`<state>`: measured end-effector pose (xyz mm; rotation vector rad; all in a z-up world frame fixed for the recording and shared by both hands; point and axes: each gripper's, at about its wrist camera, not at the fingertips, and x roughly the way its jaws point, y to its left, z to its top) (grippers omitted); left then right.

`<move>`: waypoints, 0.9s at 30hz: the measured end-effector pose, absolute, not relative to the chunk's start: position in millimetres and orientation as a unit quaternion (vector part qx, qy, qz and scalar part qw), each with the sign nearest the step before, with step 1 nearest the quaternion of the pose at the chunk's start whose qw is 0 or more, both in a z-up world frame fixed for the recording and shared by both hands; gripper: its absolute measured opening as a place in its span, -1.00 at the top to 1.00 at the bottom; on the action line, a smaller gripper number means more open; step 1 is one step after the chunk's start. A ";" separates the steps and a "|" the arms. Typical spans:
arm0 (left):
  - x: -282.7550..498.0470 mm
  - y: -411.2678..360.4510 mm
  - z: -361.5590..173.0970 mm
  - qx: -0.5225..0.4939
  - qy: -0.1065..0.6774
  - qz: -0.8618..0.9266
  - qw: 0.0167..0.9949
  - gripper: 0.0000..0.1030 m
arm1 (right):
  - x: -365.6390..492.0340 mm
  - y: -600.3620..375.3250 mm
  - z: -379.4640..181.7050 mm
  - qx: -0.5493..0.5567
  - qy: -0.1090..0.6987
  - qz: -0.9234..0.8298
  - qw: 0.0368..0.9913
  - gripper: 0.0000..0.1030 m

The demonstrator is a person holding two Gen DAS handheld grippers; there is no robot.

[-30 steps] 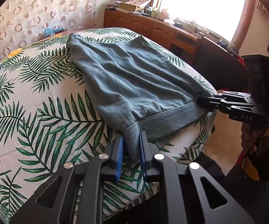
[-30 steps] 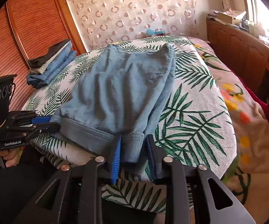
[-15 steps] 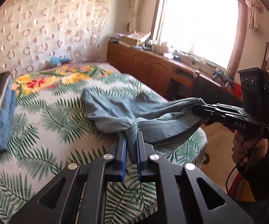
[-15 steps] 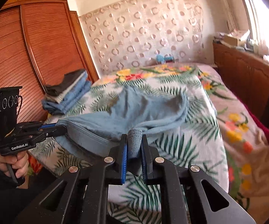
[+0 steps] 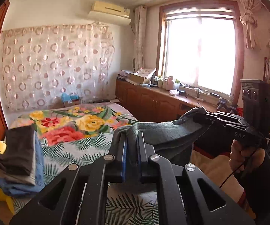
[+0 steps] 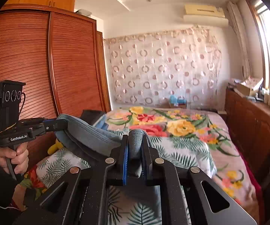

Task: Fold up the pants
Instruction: 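Lift the hem with both grippers and fold it over the shorts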

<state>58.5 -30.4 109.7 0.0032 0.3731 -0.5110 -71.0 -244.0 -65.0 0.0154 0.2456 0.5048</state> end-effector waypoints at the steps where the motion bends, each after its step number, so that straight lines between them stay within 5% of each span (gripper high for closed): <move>1: 62.5 -27.3 110.3 0.000 0.183 -0.248 0.951 0.81 | -70.1 -240.0 -59.4 0.004 0.115 0.251 0.961 0.78; 17: 163.2 3.9 0.7 -0.032 0.278 -0.212 0.936 0.81 | 49.9 -217.3 -82.0 -0.001 0.193 0.276 0.941 0.79; 27: 223.5 11.8 17.7 -0.032 0.292 -0.196 0.936 0.81 | 138.2 -196.0 -49.5 0.002 0.232 0.281 0.931 0.79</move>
